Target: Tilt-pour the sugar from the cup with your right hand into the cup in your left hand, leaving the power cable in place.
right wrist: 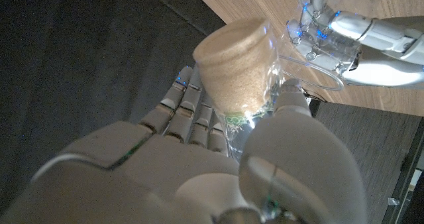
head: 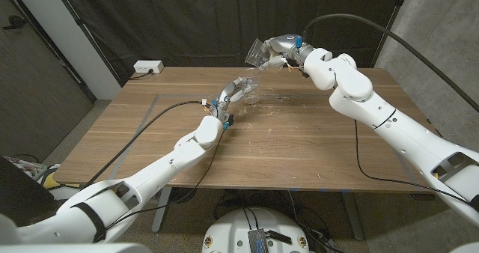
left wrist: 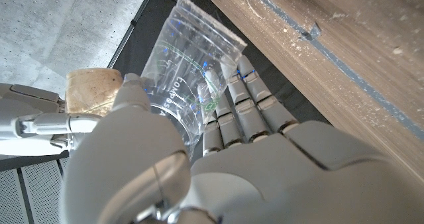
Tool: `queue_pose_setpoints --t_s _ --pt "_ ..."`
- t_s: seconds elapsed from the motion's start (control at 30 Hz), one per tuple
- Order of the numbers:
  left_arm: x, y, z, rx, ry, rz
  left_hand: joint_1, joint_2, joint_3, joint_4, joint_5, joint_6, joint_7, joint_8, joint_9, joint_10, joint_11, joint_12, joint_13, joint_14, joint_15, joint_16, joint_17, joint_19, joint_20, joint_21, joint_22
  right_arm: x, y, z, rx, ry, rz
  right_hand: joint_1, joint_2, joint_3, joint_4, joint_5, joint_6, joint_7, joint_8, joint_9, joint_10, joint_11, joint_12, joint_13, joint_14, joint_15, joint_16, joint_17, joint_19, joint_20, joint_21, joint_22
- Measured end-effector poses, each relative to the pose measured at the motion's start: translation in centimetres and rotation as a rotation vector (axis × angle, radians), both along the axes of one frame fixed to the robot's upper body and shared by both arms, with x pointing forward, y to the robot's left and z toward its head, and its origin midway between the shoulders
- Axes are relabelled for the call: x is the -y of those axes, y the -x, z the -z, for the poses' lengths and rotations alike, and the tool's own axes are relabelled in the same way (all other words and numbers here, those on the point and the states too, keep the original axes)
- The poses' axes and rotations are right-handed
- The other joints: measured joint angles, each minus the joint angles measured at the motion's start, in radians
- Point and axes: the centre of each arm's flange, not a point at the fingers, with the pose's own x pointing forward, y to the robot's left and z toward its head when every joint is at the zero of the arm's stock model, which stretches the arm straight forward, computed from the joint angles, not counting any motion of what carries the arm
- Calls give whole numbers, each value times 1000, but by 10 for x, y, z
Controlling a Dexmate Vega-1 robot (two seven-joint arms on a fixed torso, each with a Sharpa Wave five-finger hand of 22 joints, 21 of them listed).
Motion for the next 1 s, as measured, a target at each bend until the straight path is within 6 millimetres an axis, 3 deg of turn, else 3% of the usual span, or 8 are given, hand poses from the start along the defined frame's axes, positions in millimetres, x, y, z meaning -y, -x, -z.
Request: queue_pose_setpoints --t_s 1.0 --pt "3 0 4 -17 -24 -1 2 2 0 0 -7 2 2 0 5 7 0 0 5 0 0 0 5 -4 -4 8 0 -9 9 -6 68 196 87 -10 -8 -4 4 5 14 -4 9 2 10 -10 0 -3 21 0 -8 13 11 11 -1 -14"
